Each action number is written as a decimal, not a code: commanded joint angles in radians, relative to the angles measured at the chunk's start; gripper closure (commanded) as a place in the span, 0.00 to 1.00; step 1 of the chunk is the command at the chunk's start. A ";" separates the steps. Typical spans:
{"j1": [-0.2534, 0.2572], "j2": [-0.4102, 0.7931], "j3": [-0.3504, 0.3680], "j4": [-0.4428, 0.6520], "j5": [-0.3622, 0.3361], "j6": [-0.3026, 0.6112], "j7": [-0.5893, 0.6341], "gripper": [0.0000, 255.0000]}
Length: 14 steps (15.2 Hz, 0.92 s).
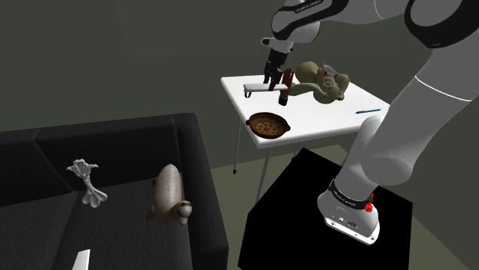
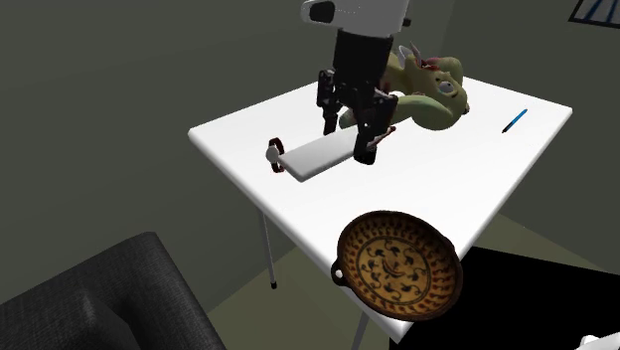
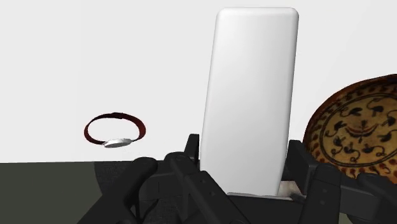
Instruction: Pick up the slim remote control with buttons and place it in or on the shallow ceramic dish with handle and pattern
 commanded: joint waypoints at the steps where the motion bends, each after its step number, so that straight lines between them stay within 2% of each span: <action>1: 0.003 -0.079 0.030 -0.072 -0.048 0.012 0.061 1.00; 7: -0.022 -0.311 0.148 -0.282 -0.146 0.016 0.228 1.00; 12: -0.040 -0.489 0.255 -0.431 -0.168 -0.009 0.347 1.00; 14: -0.041 -0.499 0.261 -0.452 -0.168 0.003 0.354 1.00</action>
